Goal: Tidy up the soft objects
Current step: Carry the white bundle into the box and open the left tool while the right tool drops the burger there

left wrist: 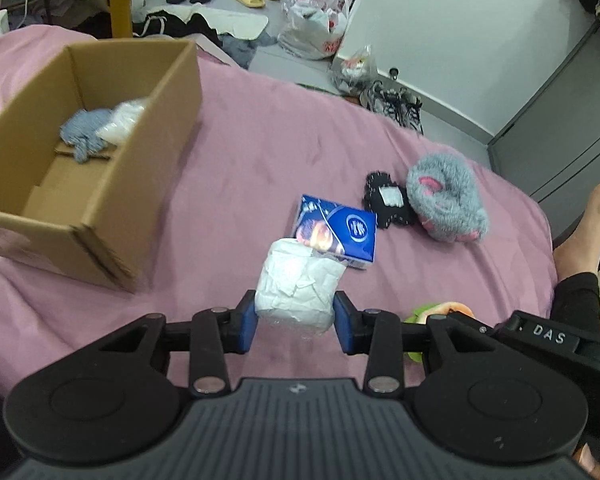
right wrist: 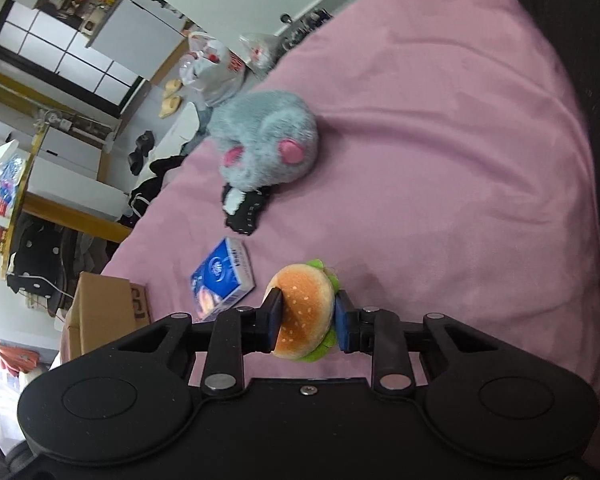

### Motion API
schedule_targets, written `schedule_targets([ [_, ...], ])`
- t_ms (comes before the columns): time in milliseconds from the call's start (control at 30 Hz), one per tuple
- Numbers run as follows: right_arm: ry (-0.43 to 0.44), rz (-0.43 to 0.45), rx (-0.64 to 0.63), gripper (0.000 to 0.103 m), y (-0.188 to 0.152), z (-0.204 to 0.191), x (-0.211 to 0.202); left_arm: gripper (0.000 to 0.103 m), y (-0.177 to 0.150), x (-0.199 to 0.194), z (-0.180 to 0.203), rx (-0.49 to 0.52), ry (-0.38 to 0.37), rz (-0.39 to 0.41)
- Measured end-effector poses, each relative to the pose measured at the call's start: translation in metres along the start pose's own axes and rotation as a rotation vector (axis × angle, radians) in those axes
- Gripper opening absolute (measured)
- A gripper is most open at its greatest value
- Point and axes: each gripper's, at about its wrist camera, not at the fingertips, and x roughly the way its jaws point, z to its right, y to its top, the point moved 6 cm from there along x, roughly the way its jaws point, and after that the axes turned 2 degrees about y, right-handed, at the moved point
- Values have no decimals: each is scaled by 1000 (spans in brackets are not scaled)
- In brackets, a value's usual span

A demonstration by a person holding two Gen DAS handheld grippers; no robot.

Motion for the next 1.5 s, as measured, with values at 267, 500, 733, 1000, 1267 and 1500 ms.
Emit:
schedule_targets([
  [267, 44, 40, -78, 27, -3, -36, -17, 38, 12, -37, -14, 2, 3, 69],
  [500, 87, 63, -107, 27, -3, -66, -26, 38, 17, -63, -35, -25, 9, 106],
  [733, 118, 80, -147, 27, -9, -89, -30, 38, 26, -90, -63, -51, 32, 165],
  [1000, 138, 81, -219, 27, -22, -106, -34, 38, 38, -106, -89, -58, 57, 204],
  [1267, 178, 76, -268, 27, -36, -132, -37, 38, 48, -113, -112, -80, 62, 217],
  [1500, 188, 96, -332, 27, -51, -162, -39, 39, 57, -106, -138, -109, 77, 214],
])
